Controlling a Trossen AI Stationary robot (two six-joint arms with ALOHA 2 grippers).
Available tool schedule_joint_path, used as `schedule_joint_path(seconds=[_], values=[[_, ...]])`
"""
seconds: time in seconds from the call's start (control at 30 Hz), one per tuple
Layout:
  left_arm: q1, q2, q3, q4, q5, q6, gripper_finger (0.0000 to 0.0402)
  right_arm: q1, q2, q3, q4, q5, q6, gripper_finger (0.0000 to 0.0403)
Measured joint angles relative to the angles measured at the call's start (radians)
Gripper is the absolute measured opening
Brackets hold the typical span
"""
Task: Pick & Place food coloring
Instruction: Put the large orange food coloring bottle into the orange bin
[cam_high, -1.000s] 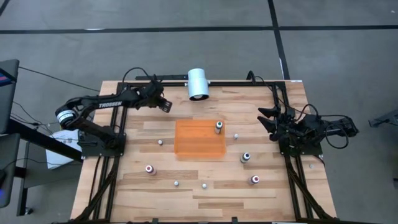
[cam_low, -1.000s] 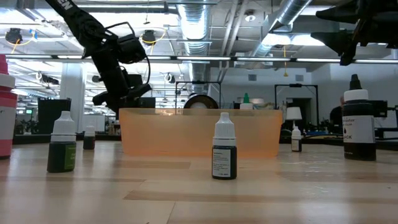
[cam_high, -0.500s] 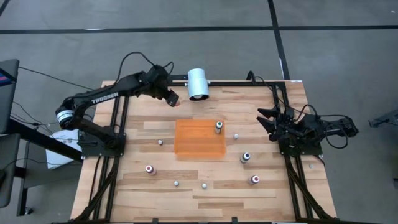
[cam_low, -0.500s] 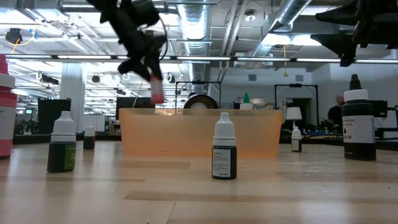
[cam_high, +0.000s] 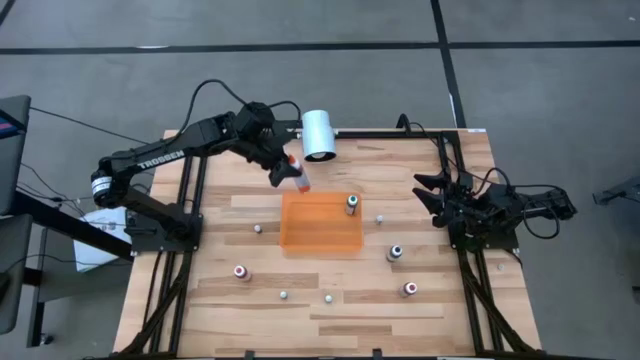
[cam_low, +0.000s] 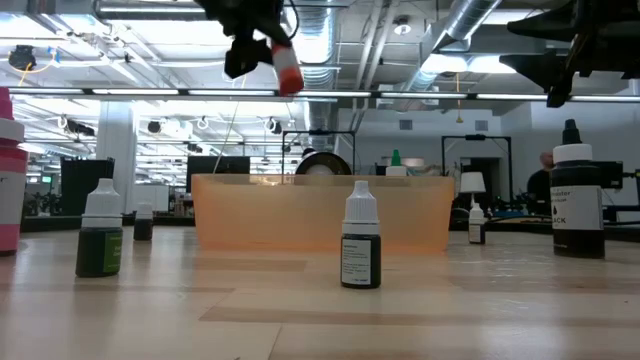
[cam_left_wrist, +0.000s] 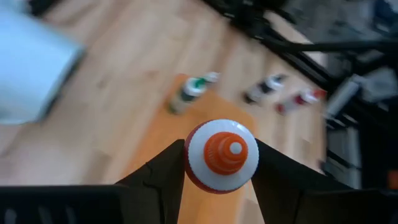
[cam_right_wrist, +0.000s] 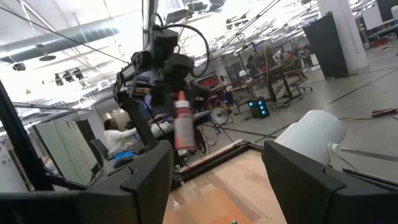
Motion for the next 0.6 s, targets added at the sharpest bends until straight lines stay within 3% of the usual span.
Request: schedule_joint_path(seconds=[0.43,0.6], values=[[-0.074,0.000,0.002,0.209,0.408,0.135,0.0154,0.000,0.000,0.000,-0.028,0.000,0.000,0.0240],[-0.109,0.000,0.002,0.279,0.485,0.143,0.0153,0.000,0.000,0.000,-0.027,0.000,0.000,0.0240]])
